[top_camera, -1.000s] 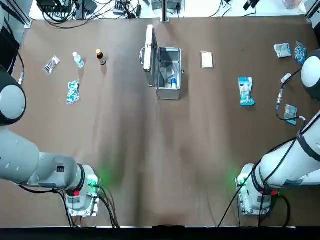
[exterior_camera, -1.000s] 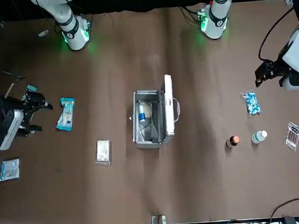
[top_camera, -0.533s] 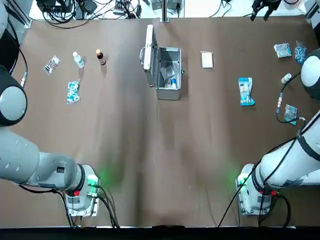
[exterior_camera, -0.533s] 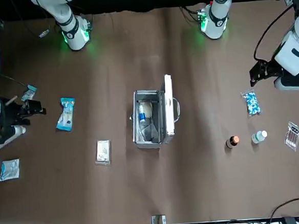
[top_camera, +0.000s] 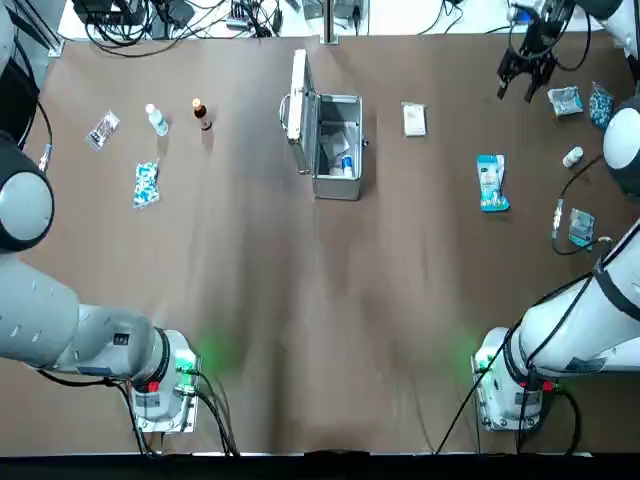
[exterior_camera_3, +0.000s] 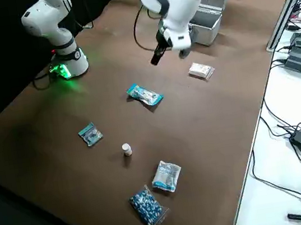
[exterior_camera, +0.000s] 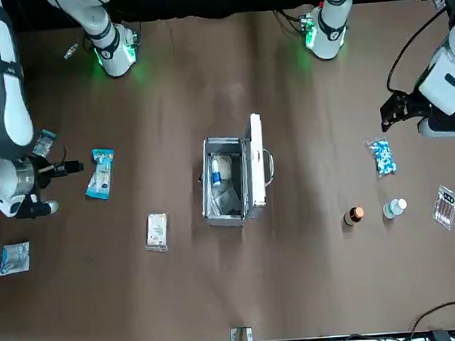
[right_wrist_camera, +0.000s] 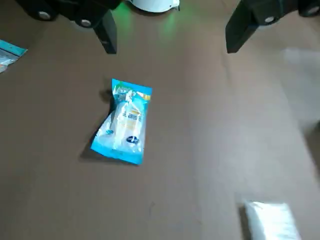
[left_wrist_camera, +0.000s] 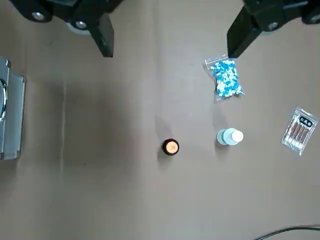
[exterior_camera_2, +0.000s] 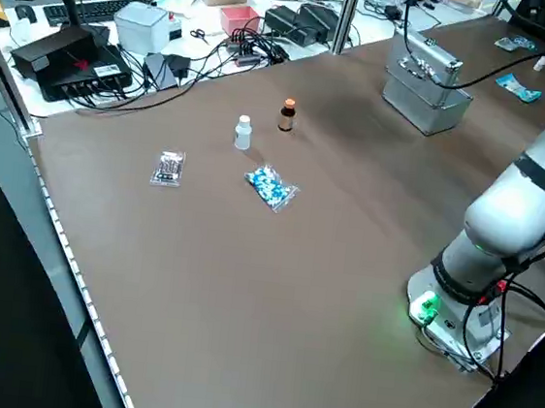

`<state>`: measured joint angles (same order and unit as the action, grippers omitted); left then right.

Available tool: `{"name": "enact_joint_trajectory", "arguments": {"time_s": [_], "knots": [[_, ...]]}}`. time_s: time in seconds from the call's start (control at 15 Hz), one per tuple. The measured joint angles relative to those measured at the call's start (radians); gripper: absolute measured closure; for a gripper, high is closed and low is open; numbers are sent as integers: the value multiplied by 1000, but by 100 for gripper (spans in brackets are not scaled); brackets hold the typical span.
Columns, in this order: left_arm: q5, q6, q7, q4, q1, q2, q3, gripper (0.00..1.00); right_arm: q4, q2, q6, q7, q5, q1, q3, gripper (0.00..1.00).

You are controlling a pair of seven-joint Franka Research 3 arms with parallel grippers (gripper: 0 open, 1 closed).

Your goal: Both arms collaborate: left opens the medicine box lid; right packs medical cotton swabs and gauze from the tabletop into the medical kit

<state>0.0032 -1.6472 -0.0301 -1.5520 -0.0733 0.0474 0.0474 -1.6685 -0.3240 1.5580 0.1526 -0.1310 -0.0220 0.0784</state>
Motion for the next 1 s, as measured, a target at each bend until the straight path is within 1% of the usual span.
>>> {"name": "enact_joint_trajectory", "arguments": {"time_s": [0.13,0.2,0.27,0.33,0.4,0.47,0.67,0.73,0.8,0.87,1.0], "knots": [[0,0,0,0,1,-1,0,0,-83,-1,77,-3,17,-13,1,6],[0,0,0,0,1,-1,0,0,-128,-1,131,-5,20,-20,2,9],[0,0,0,0,0,-1,0,0,-171,-2,193,-5,21,-26,2,9],[0,0,0,0,1,-1,0,0,-253,-3,302,-7,21,-35,3,11],[0,0,0,0,1,-1,0,0,-288,-4,343,-9,21,-40,3,14],[0,0,0,0,1,-1,0,0,-318,-4,377,-12,21,-44,4,15],[0,1,0,0,0,-1,0,0,-377,-17,452,-92,21,-46,3,20],[0,2,0,0,-2,-1,0,0,-383,-29,460,-116,23,-43,1,26],[0,3,0,0,-3,-1,0,0,-386,-42,463,-130,35,-37,-1,26],[0,3,0,0,-4,-1,1,0,-388,-56,466,-145,48,-31,-3,31],[0,3,-2,0,-5,-1,2,0,-396,-81,485,-164,65,-24,-4,33]]}}
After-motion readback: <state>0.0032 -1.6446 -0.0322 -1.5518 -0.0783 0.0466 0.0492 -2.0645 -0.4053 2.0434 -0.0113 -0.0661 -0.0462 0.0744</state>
